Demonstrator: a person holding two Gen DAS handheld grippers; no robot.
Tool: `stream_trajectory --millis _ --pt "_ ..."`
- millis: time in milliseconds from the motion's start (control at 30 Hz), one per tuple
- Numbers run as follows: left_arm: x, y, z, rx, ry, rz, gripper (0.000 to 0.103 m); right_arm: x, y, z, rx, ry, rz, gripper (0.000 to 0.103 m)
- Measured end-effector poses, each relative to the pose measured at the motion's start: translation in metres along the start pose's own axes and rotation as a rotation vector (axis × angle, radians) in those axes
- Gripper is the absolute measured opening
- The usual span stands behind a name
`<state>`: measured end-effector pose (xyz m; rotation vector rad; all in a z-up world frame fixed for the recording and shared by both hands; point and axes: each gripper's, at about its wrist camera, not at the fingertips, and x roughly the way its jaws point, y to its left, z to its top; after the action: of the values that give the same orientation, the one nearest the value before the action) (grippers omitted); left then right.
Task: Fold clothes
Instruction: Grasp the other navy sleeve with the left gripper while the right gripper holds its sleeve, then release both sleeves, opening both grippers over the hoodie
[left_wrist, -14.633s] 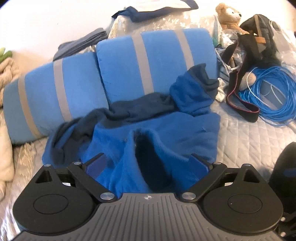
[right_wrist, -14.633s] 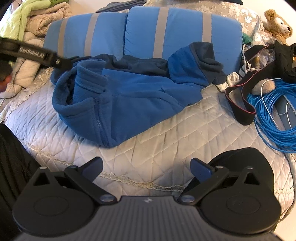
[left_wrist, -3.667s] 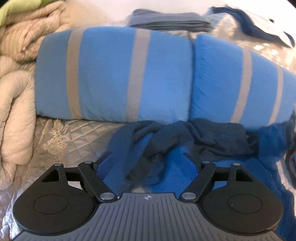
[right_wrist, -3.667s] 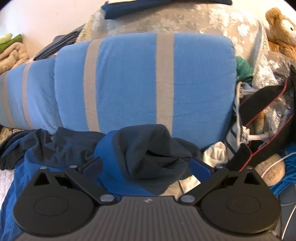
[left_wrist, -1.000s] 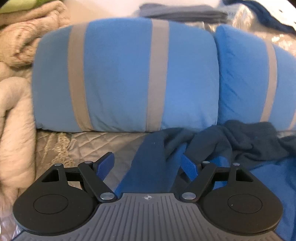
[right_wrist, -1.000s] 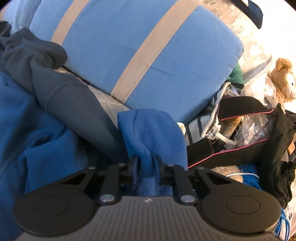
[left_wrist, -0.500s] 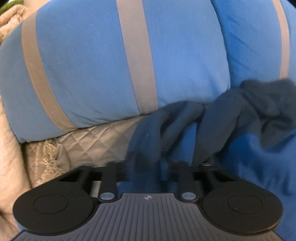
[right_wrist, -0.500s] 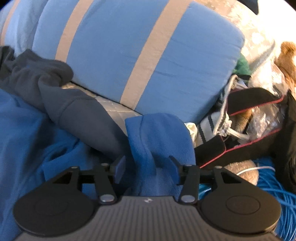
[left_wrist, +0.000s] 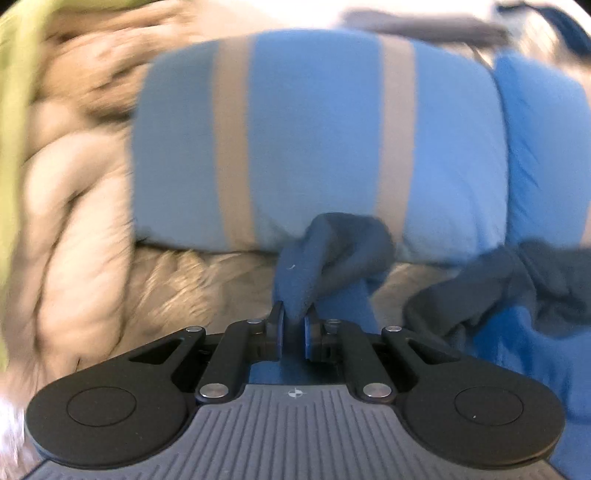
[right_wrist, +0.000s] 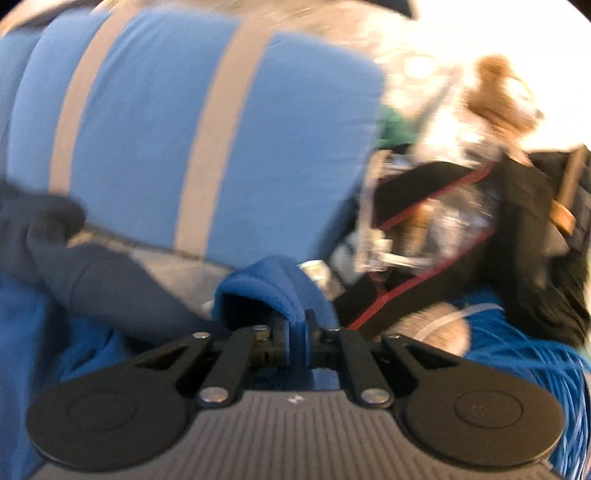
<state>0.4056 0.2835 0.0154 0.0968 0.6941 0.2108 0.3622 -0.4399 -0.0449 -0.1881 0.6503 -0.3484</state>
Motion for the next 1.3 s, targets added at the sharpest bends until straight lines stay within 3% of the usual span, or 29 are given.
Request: stream_trajectory --millis 133,233,400,467,600,633,733,800,833,867,933,967,1033,1300 --pt "-0.033 0.047 -0.03 -0.163 -0.03 0.072 0.006 -0.031 -0.05 -0.017 0.2 -0.022 -0.034 0.008" --pt "-0.047 0.085 -0.058 -0.321 -0.001 0.13 0.006 -0.051 -0.091 -0.045 0.373 -0.004 -0.051 0.008" --pt "-0.043 0.127 -0.104 -0.571 0.115 0.11 0.007 -0.061 -0.144 -0.112 0.663 0.108 -0.068 0.008" --pt "-0.042 0.13 -0.116 -0.604 0.129 0.083 0.01 -0.06 -0.161 -0.143 0.809 0.16 -0.038 0.008" --pt "-0.05 0.122 -0.113 -0.52 0.129 0.071 0.017 -0.062 -0.172 -0.179 0.972 0.202 0.03 0.008" --pt "-0.053 0.122 -0.111 -0.502 0.126 0.076 0.018 -0.064 -0.171 -0.181 0.976 0.198 0.041 0.009" --pt "-0.071 0.125 -0.107 -0.464 0.101 0.102 0.044 -0.071 -0.168 -0.182 0.965 0.187 0.055 0.01" --pt "-0.084 0.125 -0.102 -0.441 0.082 0.104 0.057 -0.077 -0.167 -0.179 0.947 0.186 0.043 0.02" --pt "-0.09 0.125 -0.099 -0.429 0.071 0.101 0.06 -0.081 -0.169 -0.179 0.93 0.183 0.033 0.04" --pt "-0.097 0.124 -0.096 -0.415 0.062 0.097 0.063 -0.085 -0.168 -0.177 0.909 0.175 0.03 0.046" --pt "-0.111 0.121 -0.091 -0.383 0.042 0.083 0.065 -0.094 -0.166 -0.172 0.861 0.144 0.034 0.072" --pt "-0.118 0.118 -0.088 -0.367 0.031 0.073 0.066 -0.098 -0.166 -0.169 0.833 0.128 0.026 0.076" --pt "-0.129 0.106 -0.082 -0.319 0.011 0.052 0.071 -0.106 -0.163 -0.164 0.764 0.094 0.021 0.08" --pt "-0.175 0.041 -0.058 -0.087 -0.074 -0.072 0.071 -0.128 -0.157 -0.15 0.508 0.041 0.043 0.09"
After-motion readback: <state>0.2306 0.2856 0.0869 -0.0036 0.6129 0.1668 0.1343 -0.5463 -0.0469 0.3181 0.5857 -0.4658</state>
